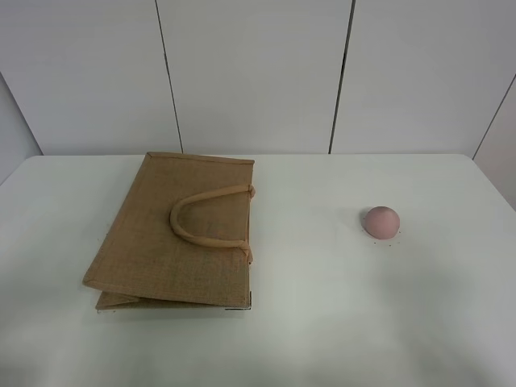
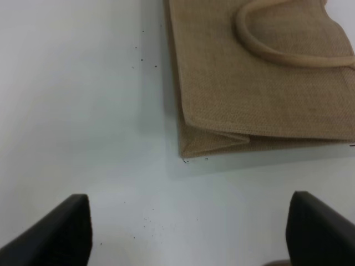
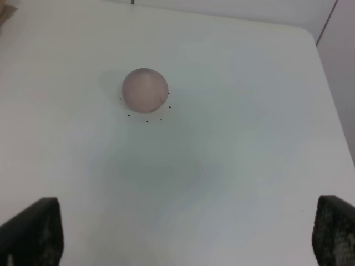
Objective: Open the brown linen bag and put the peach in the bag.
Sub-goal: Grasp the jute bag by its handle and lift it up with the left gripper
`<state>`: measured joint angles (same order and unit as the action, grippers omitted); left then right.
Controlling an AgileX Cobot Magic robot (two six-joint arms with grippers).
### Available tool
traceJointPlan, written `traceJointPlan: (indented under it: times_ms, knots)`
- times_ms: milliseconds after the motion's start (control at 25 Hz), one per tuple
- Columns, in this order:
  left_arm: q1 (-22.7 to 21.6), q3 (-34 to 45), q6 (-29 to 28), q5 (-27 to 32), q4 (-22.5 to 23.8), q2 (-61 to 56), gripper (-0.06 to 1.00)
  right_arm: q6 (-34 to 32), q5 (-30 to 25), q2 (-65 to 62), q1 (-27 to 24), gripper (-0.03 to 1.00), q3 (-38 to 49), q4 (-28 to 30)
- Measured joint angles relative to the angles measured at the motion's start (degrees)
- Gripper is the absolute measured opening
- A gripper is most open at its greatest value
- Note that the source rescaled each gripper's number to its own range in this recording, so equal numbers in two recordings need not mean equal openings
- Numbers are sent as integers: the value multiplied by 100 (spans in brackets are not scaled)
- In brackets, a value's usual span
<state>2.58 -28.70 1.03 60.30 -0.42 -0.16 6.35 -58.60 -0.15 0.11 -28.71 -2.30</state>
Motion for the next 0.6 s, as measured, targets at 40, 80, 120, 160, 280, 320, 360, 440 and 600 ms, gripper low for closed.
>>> traceJointPlan:
  times_ms: [40, 80, 120, 160, 280, 320, 360, 440, 600]
  knots:
    - [0, 0, 0, 0, 0, 0, 100, 0, 0, 0, 0, 100, 0, 0]
    - [0, 0, 0, 0, 0, 0, 100, 0, 0, 0, 0, 100, 0, 0]
    - [0, 0, 0, 0, 0, 0, 100, 0, 0, 0, 0, 100, 0, 0]
    - [0, 0, 0, 0, 0, 0, 100, 0, 0, 0, 0, 100, 0, 0]
    - [0, 0, 0, 0, 0, 0, 100, 0, 0, 0, 0, 100, 0, 0]
    - [0, 0, 0, 0, 7, 0, 100, 0, 0, 0, 0, 100, 0, 0]
    - [0, -22, 0, 0, 42, 0, 100, 0, 0, 0, 0, 100, 0, 0]
    - [0, -138, -6, 19, 42, 176, 100, 0, 0, 0, 0, 100, 0, 0]
    - [0, -627, -68, 24, -74, 1333, 100, 0, 0, 0, 0, 100, 0, 0]
